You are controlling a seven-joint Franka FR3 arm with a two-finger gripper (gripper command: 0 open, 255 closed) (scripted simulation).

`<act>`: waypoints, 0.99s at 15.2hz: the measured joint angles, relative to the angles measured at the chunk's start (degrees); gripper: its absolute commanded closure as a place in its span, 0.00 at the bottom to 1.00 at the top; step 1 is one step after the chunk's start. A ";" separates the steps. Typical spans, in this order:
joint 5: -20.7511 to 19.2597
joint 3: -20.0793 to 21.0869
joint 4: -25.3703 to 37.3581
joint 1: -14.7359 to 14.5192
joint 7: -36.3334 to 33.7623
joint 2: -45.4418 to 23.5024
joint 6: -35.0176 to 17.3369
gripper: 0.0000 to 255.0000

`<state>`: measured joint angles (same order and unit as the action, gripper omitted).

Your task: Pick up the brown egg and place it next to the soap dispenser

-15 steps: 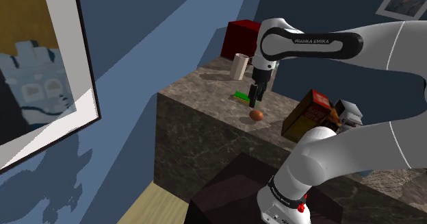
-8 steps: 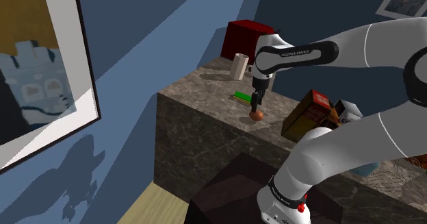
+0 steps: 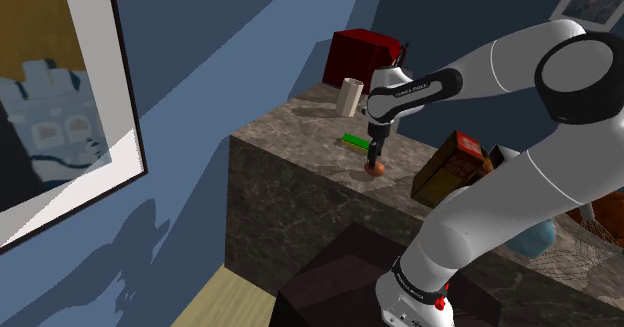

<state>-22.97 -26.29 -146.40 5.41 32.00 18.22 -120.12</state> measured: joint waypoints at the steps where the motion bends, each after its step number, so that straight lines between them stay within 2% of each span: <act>1: -0.23 -0.20 -0.59 0.09 -0.05 -0.38 -0.99 0.00; 6: -0.97 -1.43 -2.58 0.55 0.12 -2.87 -5.57 0.00; 12: -0.99 -1.52 -2.84 0.53 0.05 -3.28 -6.25 0.00; 13: -0.99 -1.52 -2.84 0.53 0.05 -3.28 -6.25 1.00; 15: -0.99 -1.51 -2.83 0.53 0.04 -3.25 -6.24 1.00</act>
<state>-23.96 -27.81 -149.23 5.93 32.04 14.97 -126.36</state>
